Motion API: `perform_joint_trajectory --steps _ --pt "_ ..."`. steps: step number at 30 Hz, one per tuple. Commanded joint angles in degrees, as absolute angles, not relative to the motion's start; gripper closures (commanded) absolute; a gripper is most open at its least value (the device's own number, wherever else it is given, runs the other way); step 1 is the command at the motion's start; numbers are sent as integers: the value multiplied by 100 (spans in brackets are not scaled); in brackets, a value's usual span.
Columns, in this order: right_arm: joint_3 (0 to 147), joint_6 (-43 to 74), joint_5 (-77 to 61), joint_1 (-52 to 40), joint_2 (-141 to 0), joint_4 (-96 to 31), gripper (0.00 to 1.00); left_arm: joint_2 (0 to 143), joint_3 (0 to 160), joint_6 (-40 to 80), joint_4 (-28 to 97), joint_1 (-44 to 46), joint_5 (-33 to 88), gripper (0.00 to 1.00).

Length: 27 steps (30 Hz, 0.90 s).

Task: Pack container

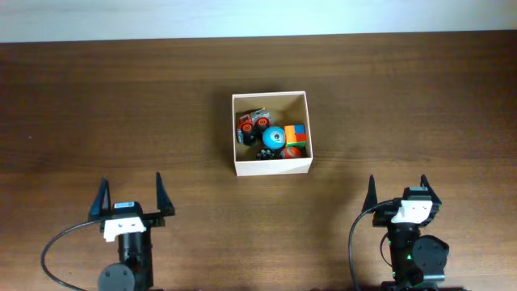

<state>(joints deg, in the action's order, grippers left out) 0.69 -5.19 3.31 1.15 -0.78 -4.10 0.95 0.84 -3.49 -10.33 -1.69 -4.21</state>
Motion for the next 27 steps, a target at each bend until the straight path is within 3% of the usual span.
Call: perform_joint_trajectory --steps 1,9,17,27 --pt "32 -574 301 158 -21 -451 1 27 49 -419 -843 -204 -320 1" --pt "32 -574 301 158 -21 -451 1 27 49 -419 473 -204 -239 1" --pt "32 -574 298 158 -21 -451 1 27 51 -1114 458 -202 252 1" --pt "32 -574 298 158 -21 -451 1 196 54 -1125 456 -204 325 1"
